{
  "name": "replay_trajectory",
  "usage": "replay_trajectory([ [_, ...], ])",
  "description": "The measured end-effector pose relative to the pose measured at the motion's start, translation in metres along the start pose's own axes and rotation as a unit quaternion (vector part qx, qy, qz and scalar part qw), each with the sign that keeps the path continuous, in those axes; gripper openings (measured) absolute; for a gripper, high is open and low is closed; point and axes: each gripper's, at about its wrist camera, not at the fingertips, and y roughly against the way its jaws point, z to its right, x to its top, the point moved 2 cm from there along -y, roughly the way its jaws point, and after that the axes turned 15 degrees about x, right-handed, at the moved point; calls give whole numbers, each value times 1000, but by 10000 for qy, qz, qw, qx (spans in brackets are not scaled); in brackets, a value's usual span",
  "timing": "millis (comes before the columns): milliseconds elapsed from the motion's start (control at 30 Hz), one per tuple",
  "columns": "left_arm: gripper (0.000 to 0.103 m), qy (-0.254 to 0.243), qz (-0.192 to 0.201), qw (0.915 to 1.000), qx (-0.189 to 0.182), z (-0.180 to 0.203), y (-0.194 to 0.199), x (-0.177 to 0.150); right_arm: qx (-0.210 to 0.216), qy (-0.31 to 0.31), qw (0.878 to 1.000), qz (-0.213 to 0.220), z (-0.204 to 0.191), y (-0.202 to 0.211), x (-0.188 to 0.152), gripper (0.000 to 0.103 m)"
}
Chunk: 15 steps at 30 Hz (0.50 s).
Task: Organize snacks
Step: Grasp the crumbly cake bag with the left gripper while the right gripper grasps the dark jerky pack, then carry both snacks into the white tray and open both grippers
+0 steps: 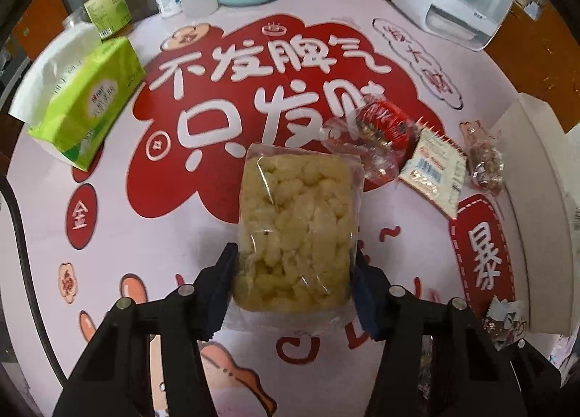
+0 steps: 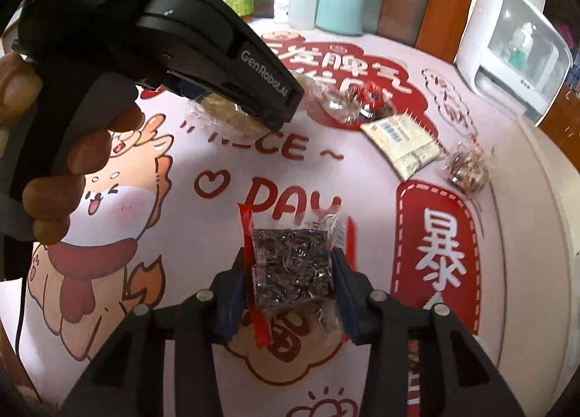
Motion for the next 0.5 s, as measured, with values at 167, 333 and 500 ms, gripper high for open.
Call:
replay_trajectory([
  [167,56,4,247,9997,49,-3,34,0,20,66,9997,235,-7,19,6,43],
  [333,56,-5,435,9990,79,1,68,-7,7,130,9981,596,-8,48,11,43],
  [500,56,-79,614,9980,111,15,98,-13,-57,117,9950,994,0,83,10,43],
])
